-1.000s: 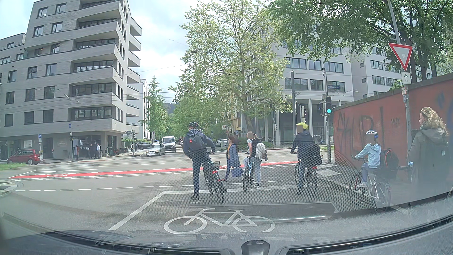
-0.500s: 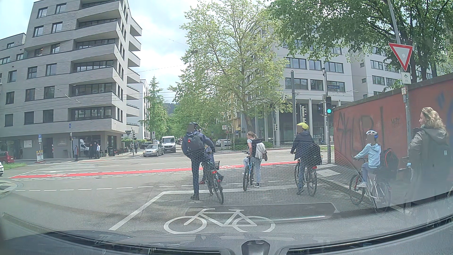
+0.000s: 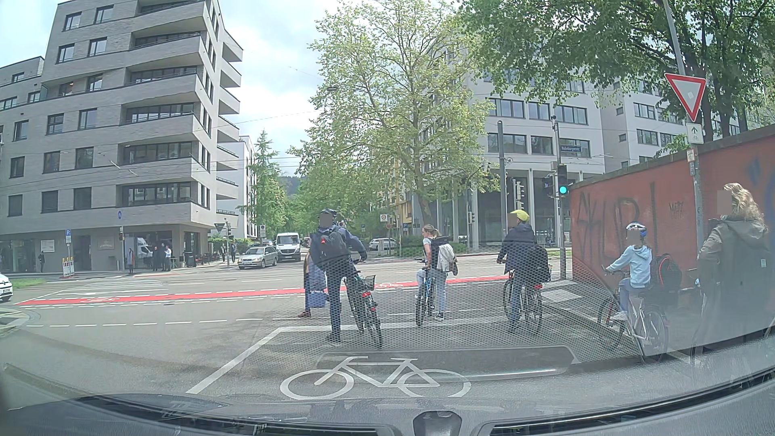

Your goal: Follow the waypoints while adhering to traffic rules and regulations

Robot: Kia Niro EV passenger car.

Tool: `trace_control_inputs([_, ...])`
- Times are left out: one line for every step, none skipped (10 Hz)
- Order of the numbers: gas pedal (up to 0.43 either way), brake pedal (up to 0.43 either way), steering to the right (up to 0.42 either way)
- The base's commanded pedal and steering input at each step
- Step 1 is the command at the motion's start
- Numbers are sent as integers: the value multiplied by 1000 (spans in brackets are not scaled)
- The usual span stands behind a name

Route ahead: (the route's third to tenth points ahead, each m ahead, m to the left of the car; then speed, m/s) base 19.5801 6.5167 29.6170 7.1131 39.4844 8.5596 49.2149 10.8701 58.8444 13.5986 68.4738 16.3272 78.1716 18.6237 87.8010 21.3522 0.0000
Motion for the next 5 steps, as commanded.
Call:
trace_control_inputs([0, 268, -15])
trace_control_inputs([0, 268, -15])
trace_control_inputs([0, 268, -15])
trace_control_inputs([0, 268, -15])
trace_control_inputs([0, 268, -15])
